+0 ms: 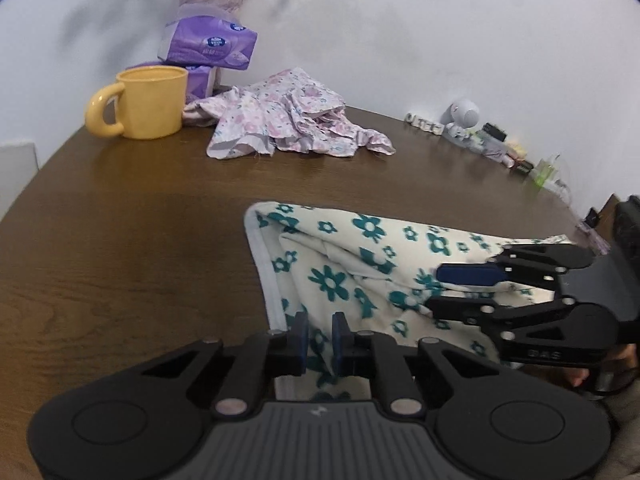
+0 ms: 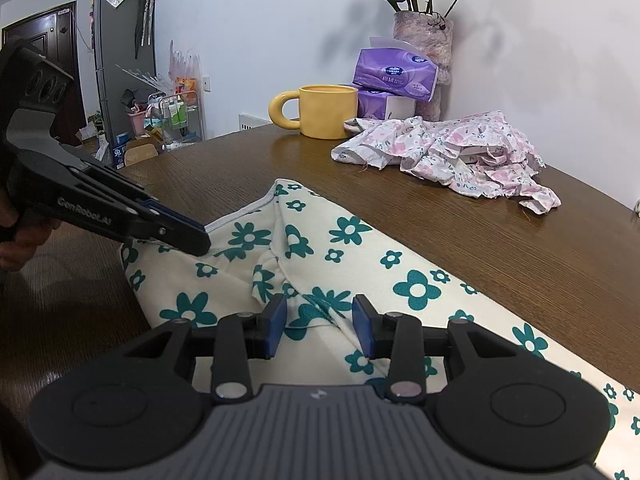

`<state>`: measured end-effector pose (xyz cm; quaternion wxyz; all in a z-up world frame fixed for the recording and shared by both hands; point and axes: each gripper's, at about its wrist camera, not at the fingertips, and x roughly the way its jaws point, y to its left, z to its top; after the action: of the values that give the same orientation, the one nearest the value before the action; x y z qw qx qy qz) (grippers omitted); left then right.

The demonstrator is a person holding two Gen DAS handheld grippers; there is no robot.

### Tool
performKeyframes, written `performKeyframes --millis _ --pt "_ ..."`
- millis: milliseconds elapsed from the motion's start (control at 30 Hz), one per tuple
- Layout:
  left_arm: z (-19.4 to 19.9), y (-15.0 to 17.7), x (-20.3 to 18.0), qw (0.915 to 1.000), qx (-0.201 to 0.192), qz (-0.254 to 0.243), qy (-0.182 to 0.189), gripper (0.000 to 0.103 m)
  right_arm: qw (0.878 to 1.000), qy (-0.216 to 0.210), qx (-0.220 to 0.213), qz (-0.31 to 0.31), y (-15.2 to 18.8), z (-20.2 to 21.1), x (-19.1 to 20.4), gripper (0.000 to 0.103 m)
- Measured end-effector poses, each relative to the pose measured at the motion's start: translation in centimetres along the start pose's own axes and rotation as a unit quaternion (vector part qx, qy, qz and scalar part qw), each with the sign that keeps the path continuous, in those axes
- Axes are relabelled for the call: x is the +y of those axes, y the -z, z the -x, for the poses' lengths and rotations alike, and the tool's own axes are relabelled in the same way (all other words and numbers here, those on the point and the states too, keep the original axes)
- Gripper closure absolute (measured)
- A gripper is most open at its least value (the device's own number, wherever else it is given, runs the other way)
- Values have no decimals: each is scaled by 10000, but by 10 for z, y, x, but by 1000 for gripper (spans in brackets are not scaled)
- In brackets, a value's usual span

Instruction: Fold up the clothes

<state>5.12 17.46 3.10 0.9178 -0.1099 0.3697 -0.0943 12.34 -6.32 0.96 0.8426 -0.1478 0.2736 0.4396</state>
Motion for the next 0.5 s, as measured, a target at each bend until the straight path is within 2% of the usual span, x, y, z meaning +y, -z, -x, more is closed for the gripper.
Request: performKeyframes --millis 367,500 --pt "2 5 -8 9991 213 -326 -195 97 10000 12 -1 12 0 0 0 66" --pt "13 4 -5 9994 -260 67 -200 91 10000 29 0 5 0 0 0 64"
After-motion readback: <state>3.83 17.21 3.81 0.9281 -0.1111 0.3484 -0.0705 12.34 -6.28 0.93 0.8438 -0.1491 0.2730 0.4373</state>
